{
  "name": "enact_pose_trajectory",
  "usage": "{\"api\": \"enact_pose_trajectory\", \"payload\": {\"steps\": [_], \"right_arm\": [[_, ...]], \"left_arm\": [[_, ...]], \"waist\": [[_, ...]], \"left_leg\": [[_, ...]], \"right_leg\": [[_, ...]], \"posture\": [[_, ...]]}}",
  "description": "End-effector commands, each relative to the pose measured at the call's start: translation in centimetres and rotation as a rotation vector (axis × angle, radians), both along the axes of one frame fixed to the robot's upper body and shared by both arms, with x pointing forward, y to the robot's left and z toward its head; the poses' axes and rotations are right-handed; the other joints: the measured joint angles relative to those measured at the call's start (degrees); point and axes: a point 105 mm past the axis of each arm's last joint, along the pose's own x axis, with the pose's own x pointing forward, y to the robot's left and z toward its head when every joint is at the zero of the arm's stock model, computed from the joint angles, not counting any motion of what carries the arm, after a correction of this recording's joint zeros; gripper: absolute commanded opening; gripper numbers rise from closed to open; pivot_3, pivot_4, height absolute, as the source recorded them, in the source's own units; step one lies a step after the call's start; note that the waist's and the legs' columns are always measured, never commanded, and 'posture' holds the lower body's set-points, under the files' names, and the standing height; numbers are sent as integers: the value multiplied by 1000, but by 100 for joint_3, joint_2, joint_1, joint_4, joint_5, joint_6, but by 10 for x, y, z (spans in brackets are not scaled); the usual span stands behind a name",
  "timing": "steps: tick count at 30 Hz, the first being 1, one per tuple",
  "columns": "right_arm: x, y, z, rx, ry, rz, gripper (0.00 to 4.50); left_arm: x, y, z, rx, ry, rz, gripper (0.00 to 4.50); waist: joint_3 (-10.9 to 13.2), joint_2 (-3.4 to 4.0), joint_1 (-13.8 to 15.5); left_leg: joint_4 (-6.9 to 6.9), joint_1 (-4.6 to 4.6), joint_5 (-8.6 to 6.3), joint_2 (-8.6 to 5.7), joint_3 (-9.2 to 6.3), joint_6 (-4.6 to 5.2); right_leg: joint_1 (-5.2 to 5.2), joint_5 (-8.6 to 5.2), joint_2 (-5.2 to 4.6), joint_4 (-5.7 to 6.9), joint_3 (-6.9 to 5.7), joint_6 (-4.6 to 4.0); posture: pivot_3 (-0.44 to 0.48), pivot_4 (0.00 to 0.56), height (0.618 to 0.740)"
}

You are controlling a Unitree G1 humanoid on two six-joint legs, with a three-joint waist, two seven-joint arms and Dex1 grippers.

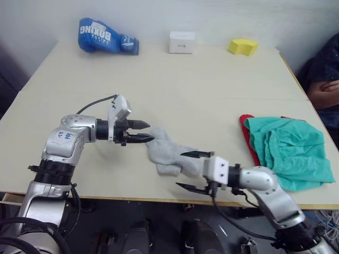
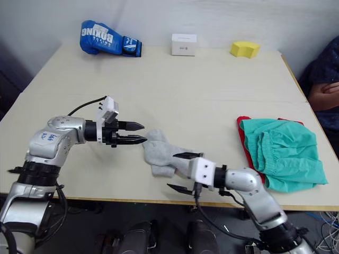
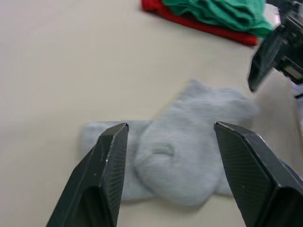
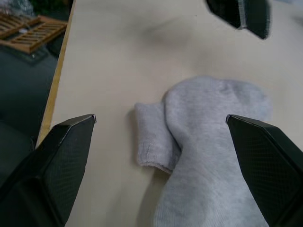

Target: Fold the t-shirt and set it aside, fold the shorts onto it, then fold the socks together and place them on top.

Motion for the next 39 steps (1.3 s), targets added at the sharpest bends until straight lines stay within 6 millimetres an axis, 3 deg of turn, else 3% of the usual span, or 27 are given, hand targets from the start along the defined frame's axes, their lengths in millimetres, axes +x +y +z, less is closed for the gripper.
{"api": "enact_pose_trajectory", "payload": {"steps": [1,5,13,16,18,24,32,39], "right_arm": [[10,10,-2,-55,-125,27,4500],[21,14,-6,-88,-171,43,4500],[24,17,-13,-112,-202,80,1911],[24,15,-15,-124,-206,94,820],[25,11,-16,-128,-208,96,98],[31,-5,-11,-158,-245,150,0],[47,-29,-4,-222,-302,293,0],[58,-29,0,-232,-362,409,0]], "left_arm": [[26,4,-6,32,-61,99,3016],[31,-6,-22,62,6,74,3016],[34,-5,-46,150,70,99,3043],[30,-5,-49,146,89,98,2448],[23,-6,-49,129,112,63,1822],[-1,-2,-49,92,131,74,47],[-47,8,-49,64,136,187,47],[-83,2,-58,20,170,277,47]], "waist": [[2,-4,-10],[4,-7,-28],[4,-8,-44],[4,-8,-36],[4,-8,-40],[4,-8,-97],[5,-10,-190],[5,-10,-181]], "left_leg": [[17,-10,-3,1,-2,2],[45,-22,-11,-1,6,8],[47,-18,-8,5,9,0],[47,-18,-9,4,7,0],[46,-18,-9,3,7,0],[44,-12,-9,5,8,0],[37,-1,-9,7,7,-2],[36,5,-10,9,6,-4]], "right_leg": [[-3,0,0,4,-3,2],[-4,-1,-3,8,1,12],[-7,-2,1,20,5,13],[-6,-2,-2,21,5,13],[-6,-2,-2,20,5,13],[-3,-2,-3,22,10,13],[4,-2,-5,23,18,13],[8,-2,-5,22,22,11]], "posture": [[0,150,740],[0,150,740],[0,150,740],[0,150,740],[0,150,740],[0,150,740],[0,150,740],[0,150,740]]}}
